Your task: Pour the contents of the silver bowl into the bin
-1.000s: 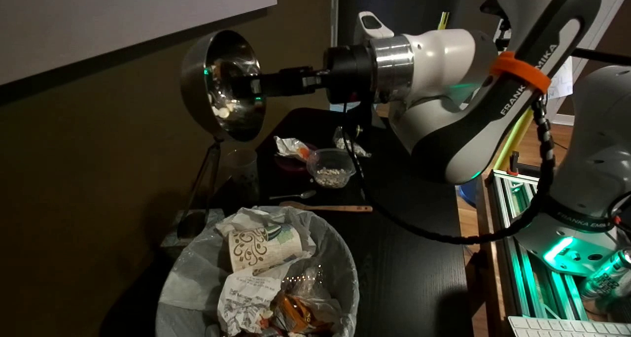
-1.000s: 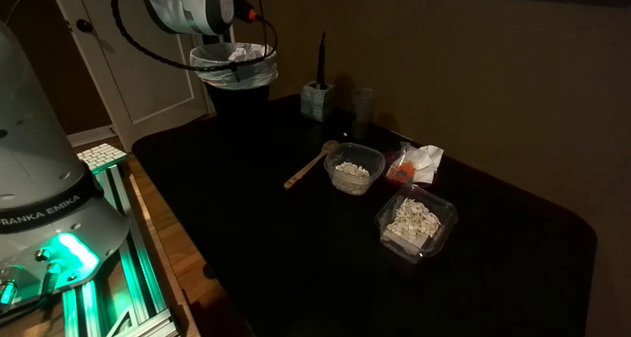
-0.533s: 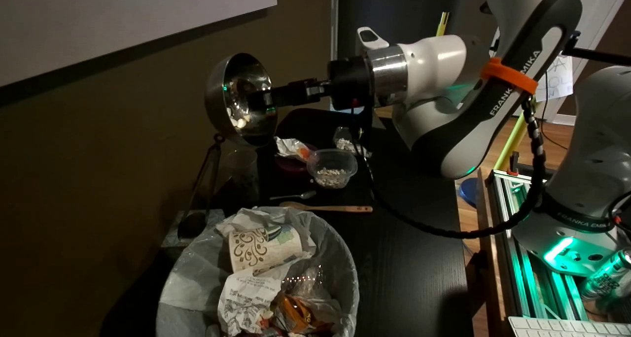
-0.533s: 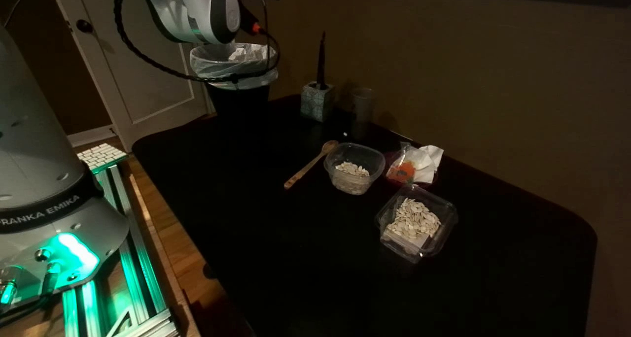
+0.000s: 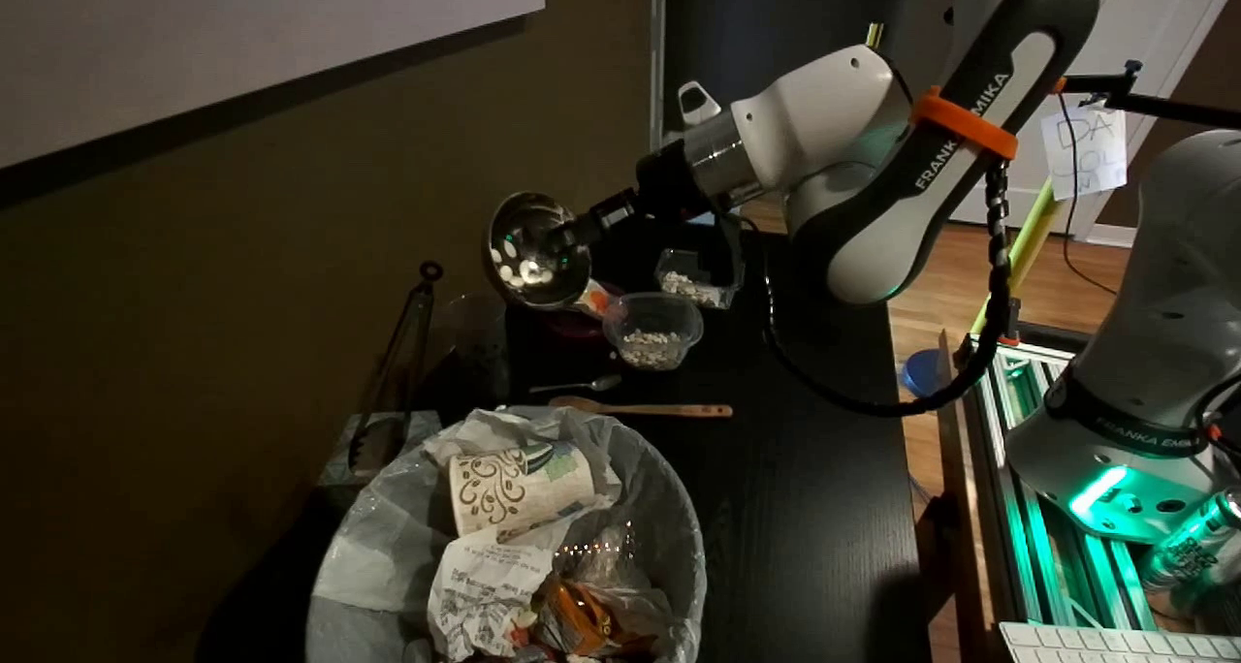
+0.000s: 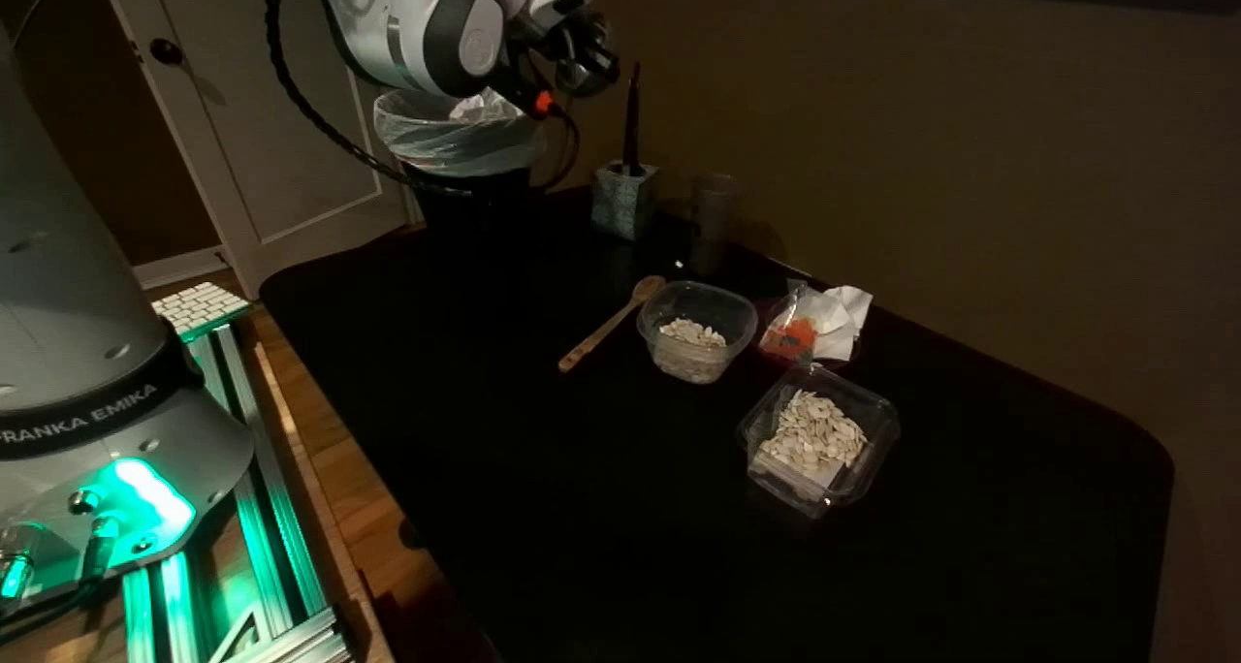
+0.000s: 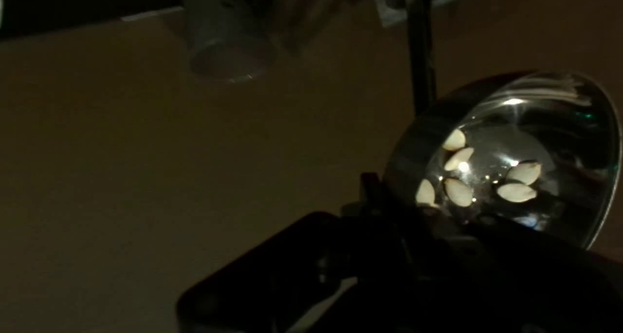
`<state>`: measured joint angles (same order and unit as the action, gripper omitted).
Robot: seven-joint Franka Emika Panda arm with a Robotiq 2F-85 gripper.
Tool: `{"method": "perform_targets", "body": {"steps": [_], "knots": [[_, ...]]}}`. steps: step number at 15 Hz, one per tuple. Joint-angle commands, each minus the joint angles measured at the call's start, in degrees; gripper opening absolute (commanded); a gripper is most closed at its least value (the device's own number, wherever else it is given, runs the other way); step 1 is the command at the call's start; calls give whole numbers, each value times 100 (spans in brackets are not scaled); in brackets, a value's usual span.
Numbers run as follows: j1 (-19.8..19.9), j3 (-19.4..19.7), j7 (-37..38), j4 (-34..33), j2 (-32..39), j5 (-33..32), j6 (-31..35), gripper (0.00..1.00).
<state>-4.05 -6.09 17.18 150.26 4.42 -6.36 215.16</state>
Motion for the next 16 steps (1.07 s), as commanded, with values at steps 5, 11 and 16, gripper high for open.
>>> {"method": "perform_targets", "body": {"steps": [5,11,16], "knots": [[506,201,674,584,27,-533,-1858,1],[587,4,1191,588,236,-651,-2219,6],[872,-323,1494,390,699,-893,-2531,1]]}}
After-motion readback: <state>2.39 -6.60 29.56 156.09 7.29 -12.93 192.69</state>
